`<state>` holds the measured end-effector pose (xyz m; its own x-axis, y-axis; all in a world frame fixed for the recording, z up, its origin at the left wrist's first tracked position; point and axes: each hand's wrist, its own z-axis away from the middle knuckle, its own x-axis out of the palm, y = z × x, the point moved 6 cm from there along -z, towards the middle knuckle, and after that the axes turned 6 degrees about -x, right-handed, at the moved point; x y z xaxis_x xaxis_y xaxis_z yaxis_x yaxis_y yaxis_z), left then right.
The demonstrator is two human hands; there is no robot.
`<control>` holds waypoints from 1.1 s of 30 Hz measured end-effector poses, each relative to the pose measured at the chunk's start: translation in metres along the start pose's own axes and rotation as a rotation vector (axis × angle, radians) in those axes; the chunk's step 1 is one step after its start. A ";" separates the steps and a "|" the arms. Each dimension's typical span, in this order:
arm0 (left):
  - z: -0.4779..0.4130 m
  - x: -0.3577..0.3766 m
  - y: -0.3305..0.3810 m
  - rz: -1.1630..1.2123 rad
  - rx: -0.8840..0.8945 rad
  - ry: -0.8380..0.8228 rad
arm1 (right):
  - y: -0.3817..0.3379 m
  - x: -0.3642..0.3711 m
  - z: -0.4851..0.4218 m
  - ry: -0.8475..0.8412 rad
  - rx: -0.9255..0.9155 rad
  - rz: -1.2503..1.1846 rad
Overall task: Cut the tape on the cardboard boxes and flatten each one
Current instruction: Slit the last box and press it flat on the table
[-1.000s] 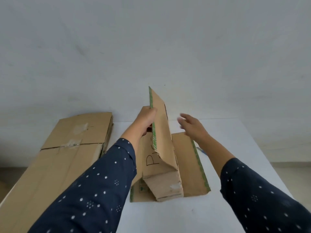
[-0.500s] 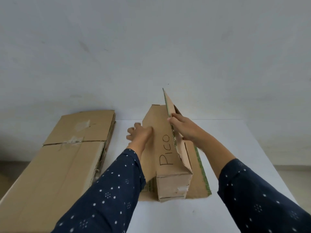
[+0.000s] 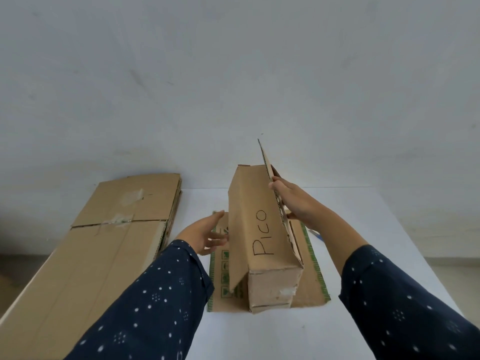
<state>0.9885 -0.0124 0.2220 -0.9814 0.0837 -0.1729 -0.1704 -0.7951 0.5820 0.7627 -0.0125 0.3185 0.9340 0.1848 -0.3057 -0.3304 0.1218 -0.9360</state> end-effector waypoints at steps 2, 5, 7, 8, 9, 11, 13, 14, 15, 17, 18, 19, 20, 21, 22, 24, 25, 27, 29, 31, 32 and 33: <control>-0.004 -0.002 -0.006 0.015 -0.010 0.000 | 0.000 -0.002 0.002 0.012 0.012 0.014; -0.006 -0.017 0.001 0.074 0.051 0.032 | 0.002 -0.006 0.003 0.021 0.028 0.016; -0.003 -0.027 0.016 0.213 0.158 -0.019 | 0.004 -0.007 0.004 0.013 0.024 -0.007; 0.000 -0.028 0.024 0.275 0.215 -0.083 | 0.003 -0.006 0.004 0.010 0.015 -0.024; 0.006 -0.027 0.034 0.317 0.260 -0.163 | 0.001 -0.006 0.005 0.011 0.002 -0.033; 0.023 -0.018 0.053 0.344 0.330 -0.291 | -0.005 -0.005 0.003 0.038 -0.034 -0.009; 0.041 0.002 0.070 0.246 0.418 -0.363 | -0.009 -0.001 0.000 0.068 -0.055 0.024; 0.049 0.014 0.076 0.149 0.465 -0.375 | -0.011 0.002 -0.001 0.075 -0.066 0.039; 0.056 0.027 0.081 0.055 0.503 -0.383 | -0.013 0.007 -0.001 0.070 -0.080 0.053; 0.066 0.043 0.086 -0.057 0.568 -0.368 | -0.013 0.013 -0.002 0.037 -0.084 0.059; 0.067 0.047 0.087 -0.068 0.595 -0.335 | -0.013 0.015 -0.004 0.021 -0.080 0.066; 0.066 0.047 0.086 -0.065 0.613 -0.284 | -0.013 0.016 -0.006 0.006 -0.079 0.086; 0.063 0.046 0.083 -0.066 0.618 -0.235 | -0.011 0.017 -0.007 -0.011 -0.070 0.109; 0.059 0.046 0.076 -0.091 0.614 -0.207 | -0.010 0.018 -0.008 -0.012 -0.061 0.132; 0.057 0.048 0.068 -0.145 0.594 -0.207 | -0.009 0.017 -0.009 -0.005 -0.057 0.150; 0.053 0.053 0.048 -0.322 0.523 -0.230 | -0.009 0.016 -0.009 0.002 -0.063 0.170; 0.053 0.053 0.042 -0.416 0.496 -0.223 | -0.010 0.015 -0.009 0.001 -0.069 0.172; 0.057 0.048 0.033 -0.612 0.412 -0.187 | -0.010 0.012 -0.010 -0.012 -0.082 0.168; 0.055 0.036 0.017 -0.768 0.173 -0.214 | -0.008 0.007 -0.010 -0.018 -0.076 0.146; 0.054 0.030 -0.004 -0.769 -0.087 -0.359 | -0.006 0.003 -0.012 -0.023 -0.070 0.137; 0.059 0.033 -0.012 -0.731 -0.157 -0.432 | -0.006 0.001 -0.011 -0.024 -0.065 0.134; 0.062 0.039 -0.016 -0.687 -0.181 -0.481 | -0.006 0.001 -0.011 -0.027 -0.072 0.129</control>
<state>0.9479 0.0405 0.2552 -0.6035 0.7950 -0.0614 -0.7642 -0.5548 0.3288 0.7667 -0.0237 0.3223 0.8800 0.2210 -0.4204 -0.4360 0.0247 -0.8996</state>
